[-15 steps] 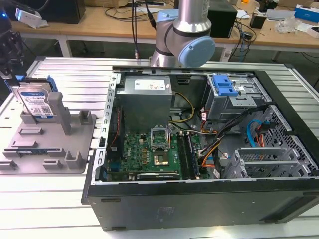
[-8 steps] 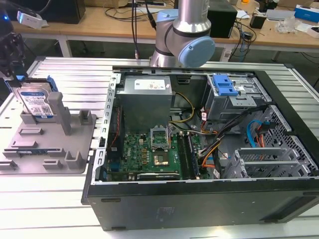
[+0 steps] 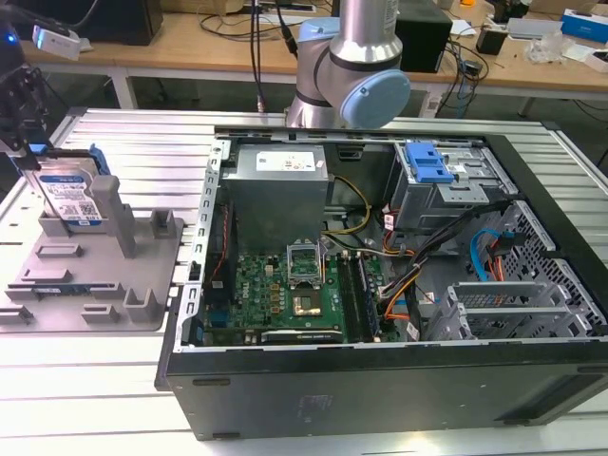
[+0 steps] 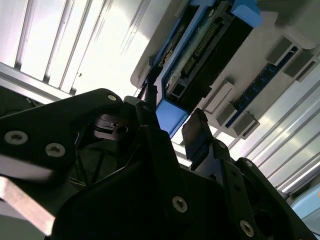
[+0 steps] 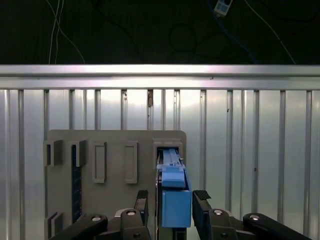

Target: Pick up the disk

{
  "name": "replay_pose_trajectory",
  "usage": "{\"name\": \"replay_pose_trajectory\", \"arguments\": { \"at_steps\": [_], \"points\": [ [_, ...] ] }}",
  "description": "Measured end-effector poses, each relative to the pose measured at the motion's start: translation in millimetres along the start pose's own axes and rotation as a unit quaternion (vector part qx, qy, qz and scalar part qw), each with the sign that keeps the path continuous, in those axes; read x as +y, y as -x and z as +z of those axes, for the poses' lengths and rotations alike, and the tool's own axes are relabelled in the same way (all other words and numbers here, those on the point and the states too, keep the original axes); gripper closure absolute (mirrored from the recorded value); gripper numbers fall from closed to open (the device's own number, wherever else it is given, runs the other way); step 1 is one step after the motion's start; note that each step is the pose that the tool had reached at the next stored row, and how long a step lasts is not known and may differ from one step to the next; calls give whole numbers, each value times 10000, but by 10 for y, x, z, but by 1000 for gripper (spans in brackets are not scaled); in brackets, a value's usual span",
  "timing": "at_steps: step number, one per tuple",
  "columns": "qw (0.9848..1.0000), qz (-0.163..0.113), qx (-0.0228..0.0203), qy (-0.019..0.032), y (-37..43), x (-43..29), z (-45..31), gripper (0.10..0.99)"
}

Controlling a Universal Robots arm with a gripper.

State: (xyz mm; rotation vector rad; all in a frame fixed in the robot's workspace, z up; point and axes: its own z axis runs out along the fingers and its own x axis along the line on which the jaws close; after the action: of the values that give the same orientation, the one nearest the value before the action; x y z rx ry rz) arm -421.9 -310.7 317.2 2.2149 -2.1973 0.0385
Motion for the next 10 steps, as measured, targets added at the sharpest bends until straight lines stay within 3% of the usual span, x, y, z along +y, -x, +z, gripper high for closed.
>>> {"name": "replay_pose_trajectory", "arguments": {
  "at_steps": [10],
  "points": [
    [10000, 0, 0, -1, 1, 0, 40, 604]
  ]
}}
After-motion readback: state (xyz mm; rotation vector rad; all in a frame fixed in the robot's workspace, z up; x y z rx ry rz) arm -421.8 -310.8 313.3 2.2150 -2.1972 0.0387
